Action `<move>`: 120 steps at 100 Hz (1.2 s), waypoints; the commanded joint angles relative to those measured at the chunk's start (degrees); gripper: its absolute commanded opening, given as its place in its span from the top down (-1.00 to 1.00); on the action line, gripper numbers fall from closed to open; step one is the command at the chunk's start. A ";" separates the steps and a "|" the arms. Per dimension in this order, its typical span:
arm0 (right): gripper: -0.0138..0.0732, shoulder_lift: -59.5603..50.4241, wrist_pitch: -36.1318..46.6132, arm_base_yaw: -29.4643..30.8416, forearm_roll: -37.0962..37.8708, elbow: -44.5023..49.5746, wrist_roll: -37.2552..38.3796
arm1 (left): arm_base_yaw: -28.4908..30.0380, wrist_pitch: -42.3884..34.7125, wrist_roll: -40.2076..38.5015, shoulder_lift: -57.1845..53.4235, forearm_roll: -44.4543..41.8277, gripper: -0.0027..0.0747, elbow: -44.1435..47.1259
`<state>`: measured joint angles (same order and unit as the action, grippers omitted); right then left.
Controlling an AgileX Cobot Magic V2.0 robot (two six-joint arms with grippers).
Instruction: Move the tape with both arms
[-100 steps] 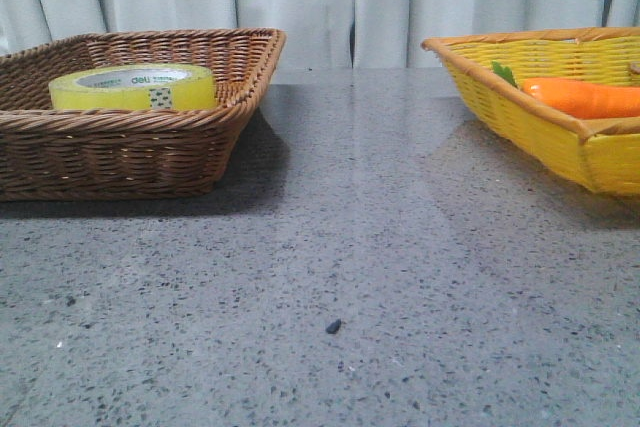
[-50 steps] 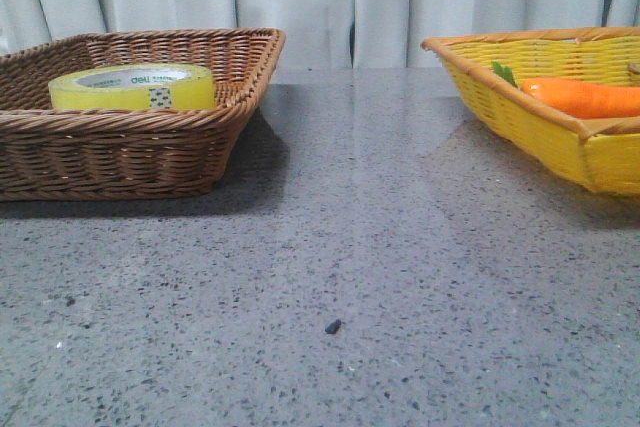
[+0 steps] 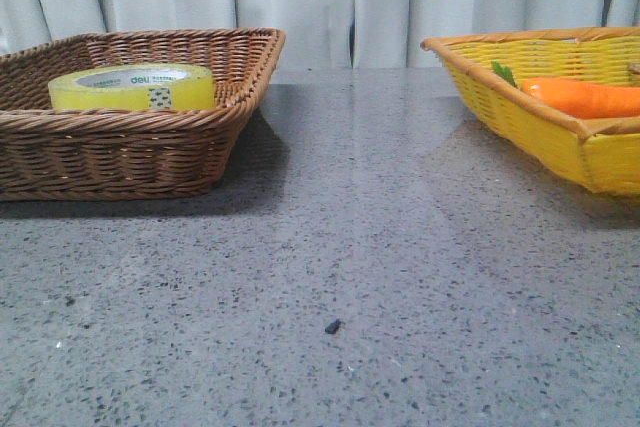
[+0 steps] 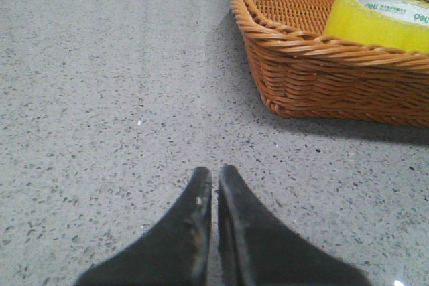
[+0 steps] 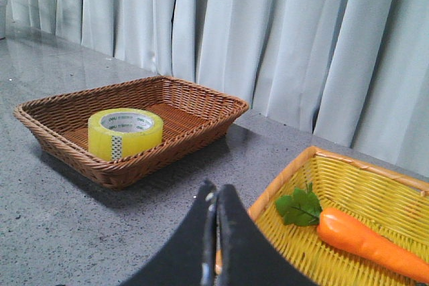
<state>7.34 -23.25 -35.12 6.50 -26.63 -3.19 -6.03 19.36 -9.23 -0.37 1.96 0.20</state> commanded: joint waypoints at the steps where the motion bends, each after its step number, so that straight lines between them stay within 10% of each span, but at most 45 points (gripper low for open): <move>1: 0.85 0.76 4.27 0.14 0.93 -1.48 -0.29 | 0.10 -2.09 -0.39 -1.63 0.34 0.99 0.52; 32: 0.85 0.41 6.38 2.88 0.93 1.15 -0.29 | 0.10 -2.09 -0.39 -1.63 0.34 0.99 0.52; 79: 0.85 -6.24 32.32 32.13 -11.51 23.42 -0.29 | 0.10 -2.09 -0.39 -1.63 0.34 0.99 0.52; 95: 0.85 -9.05 31.40 38.00 -12.09 28.61 -0.29 | 0.10 -2.09 -0.39 -1.63 0.34 0.99 0.52; 120: 0.85 -9.05 8.54 40.31 -11.71 28.42 -0.29 | 0.10 -2.09 -0.39 -1.63 0.34 0.99 0.52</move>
<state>-0.65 -11.60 4.76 -5.24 0.57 -3.19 -6.03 19.36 -9.23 -0.37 1.96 0.20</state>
